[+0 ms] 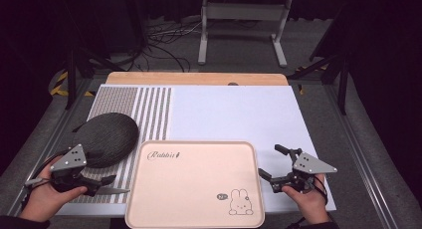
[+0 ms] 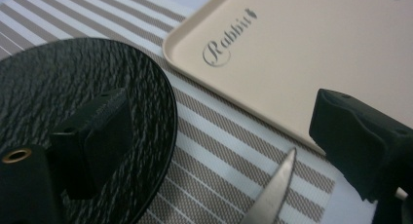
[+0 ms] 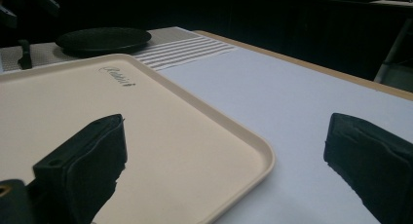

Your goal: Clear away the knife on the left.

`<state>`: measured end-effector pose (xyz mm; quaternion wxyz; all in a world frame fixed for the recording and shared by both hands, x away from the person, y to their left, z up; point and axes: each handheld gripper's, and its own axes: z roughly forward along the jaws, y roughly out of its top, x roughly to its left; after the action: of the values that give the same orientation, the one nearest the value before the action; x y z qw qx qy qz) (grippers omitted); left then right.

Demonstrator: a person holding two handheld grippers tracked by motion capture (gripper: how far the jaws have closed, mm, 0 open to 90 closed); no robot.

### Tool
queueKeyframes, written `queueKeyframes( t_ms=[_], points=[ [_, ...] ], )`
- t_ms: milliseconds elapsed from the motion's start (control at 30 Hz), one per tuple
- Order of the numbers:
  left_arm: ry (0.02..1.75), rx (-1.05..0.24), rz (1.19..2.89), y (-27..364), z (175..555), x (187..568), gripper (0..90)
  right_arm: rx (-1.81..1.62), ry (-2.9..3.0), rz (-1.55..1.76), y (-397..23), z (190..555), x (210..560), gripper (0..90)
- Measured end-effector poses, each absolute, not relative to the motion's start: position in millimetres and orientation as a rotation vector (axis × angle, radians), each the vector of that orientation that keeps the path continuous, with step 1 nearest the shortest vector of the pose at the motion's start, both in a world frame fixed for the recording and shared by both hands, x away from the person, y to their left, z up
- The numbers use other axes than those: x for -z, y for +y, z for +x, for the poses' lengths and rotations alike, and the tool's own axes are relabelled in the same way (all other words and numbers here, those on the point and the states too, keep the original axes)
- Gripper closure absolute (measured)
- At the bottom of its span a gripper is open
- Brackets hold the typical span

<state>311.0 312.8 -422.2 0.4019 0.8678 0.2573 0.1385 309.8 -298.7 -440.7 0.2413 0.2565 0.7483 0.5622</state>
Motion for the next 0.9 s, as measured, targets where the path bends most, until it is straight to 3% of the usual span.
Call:
queueKeyframes(
  t_ms=[900],
  points=[
    [0.589,-0.250,2.586,312.3,315.8,412.6,12.5,-1.531,2.092,0.681,-296.9,310.4,443.5,2.3]
  ],
)
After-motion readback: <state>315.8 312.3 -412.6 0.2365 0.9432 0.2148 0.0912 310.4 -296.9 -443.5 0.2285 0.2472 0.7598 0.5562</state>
